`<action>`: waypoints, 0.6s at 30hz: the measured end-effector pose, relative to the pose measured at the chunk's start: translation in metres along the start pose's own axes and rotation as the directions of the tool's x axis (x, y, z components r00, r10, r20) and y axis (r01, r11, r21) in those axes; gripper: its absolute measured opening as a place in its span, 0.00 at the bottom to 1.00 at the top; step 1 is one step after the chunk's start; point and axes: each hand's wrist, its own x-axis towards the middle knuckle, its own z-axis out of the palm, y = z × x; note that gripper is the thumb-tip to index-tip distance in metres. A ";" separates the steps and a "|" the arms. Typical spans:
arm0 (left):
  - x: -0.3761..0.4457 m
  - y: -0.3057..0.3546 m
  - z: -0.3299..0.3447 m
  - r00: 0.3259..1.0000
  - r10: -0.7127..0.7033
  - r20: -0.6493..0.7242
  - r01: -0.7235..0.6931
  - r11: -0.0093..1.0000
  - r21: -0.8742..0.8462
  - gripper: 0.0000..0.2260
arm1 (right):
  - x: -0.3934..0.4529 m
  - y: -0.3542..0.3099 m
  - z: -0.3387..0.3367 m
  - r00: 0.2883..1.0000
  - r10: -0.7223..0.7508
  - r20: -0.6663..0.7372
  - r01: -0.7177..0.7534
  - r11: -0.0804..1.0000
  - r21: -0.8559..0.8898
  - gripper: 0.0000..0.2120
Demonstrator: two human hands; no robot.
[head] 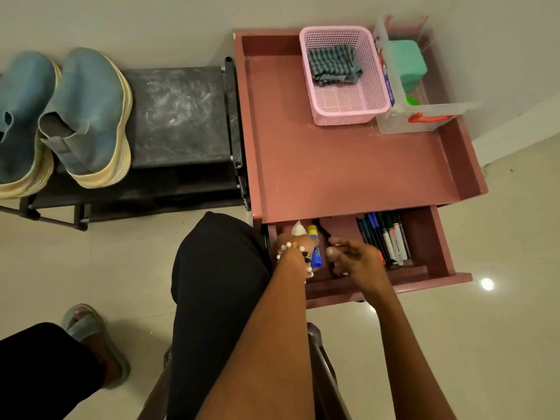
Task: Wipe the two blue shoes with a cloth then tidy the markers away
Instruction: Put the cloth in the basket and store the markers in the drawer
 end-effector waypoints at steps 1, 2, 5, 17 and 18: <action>-0.024 0.008 0.001 1.000 0.023 0.020 -0.023 1.000 -0.006 0.06 | -0.007 -0.001 0.005 0.998 0.024 0.055 -0.025 1.000 0.005 0.14; -0.035 0.010 0.002 0.999 0.022 0.044 -0.023 1.000 0.017 0.04 | -0.009 -0.002 0.009 0.996 0.046 0.073 -0.047 0.999 0.020 0.15; -0.046 0.016 0.001 0.997 -0.013 0.075 0.008 0.997 0.072 0.04 | -0.001 -0.005 0.013 0.985 0.153 0.082 -0.166 0.968 0.190 0.14; -0.047 0.023 -0.001 0.999 0.030 -0.026 -0.024 0.981 0.192 0.21 | 0.057 0.045 0.023 0.960 0.170 -0.221 -0.262 0.821 -0.507 0.09; -0.049 0.023 -0.001 0.999 0.016 -0.029 -0.011 0.983 0.181 0.20 | 0.061 0.051 0.025 0.968 0.117 -0.220 -0.229 0.769 -0.597 0.11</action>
